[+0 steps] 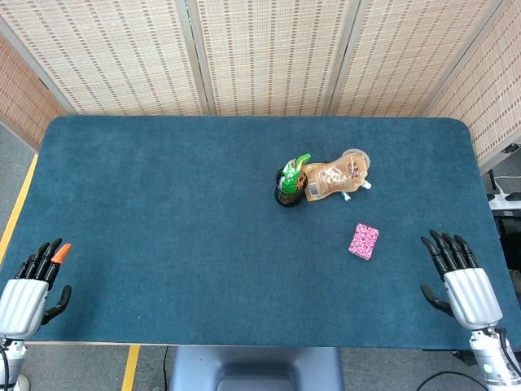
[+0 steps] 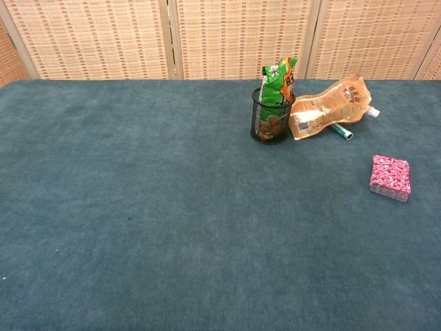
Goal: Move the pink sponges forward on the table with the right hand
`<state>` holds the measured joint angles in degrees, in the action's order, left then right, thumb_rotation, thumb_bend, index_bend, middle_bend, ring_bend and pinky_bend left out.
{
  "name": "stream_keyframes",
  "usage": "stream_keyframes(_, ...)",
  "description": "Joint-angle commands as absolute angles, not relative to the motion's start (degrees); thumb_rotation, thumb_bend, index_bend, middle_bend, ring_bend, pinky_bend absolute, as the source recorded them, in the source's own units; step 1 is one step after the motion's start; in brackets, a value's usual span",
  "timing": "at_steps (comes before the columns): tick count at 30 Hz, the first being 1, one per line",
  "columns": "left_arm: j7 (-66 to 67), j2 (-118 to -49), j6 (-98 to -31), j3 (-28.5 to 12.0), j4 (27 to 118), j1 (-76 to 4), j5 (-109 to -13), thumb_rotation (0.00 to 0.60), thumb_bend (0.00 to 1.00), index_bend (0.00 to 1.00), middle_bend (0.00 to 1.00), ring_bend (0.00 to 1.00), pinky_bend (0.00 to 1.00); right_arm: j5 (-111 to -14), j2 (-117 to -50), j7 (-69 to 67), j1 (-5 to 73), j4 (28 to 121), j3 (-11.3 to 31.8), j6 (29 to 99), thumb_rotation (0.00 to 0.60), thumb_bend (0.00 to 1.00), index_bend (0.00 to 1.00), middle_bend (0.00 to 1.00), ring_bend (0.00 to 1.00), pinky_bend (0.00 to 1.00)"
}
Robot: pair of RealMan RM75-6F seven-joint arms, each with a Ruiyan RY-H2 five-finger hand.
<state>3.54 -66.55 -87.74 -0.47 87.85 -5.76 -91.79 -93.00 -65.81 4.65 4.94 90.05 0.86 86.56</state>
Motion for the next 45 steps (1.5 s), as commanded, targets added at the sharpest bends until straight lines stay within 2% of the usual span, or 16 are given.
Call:
stream_keyframes(1, 4.0, -66.7, -87.6, -0.4, 88.1, -5.7, -91.7, 0.6, 0.48, 0.0, 0.0, 0.0, 0.17, -91.9, -65.9, 5.5, 5.0, 90.1, 1.1, 85.9, 0.6, 0.22, 0.0, 0.0, 0.0, 0.0)
stream_keyframes(7, 4.4, -66.9, -86.9, -0.5, 88.3, -6.1, -91.5, 0.6, 0.48, 0.0, 0.0, 0.0, 0.17, -90.9, -67.1, 6.6, 6.6, 87.5, 2.0, 83.5, 0.6, 0.22, 0.0, 0.0, 0.0, 0.0)
stream_keyframes(18, 5.6, -67.3, -84.1, -1.2, 88.5, -7.4, -89.5, 0.6, 0.48, 0.0, 0.0, 0.0, 0.17, -98.5, -64.0, 14.1, 18.8, 78.9, 2.1, 70.8, 0.6, 0.22, 0.0, 0.0, 0.0, 0.02)
stream_keyframes(26, 8.7, -68.2, -82.8, -1.0, 89.4, -7.9, -88.9, 0.6, 0.48, 0.0, 0.0, 0.0, 0.17, -102.1, -68.1, 9.1, 25.5, 68.8, 0.5, 64.9, 0.6, 0.22, 0.0, 0.01, 0.0, 0.0)
stream_keyframes(36, 9.6, -68.7, -82.4, -1.0, 89.3, -8.1, -88.3, 0.6, 0.48, 0.0, 0.0, 0.0, 0.18, -104.8, -74.0, 1.6, 30.5, 58.2, -2.7, 61.8, 0.6, 0.22, 0.0, 0.03, 0.0, 0.0)
stream_keyframes(45, 11.3, -68.7, -81.6, -0.9, 90.2, -8.3, -87.6, 0.6, 0.48, 0.0, 0.0, 0.0, 0.18, -105.6, -77.9, -1.3, 33.6, 52.8, -4.8, 60.0, 0.6, 0.22, 0.07, 0.09, 0.0, 0.0)
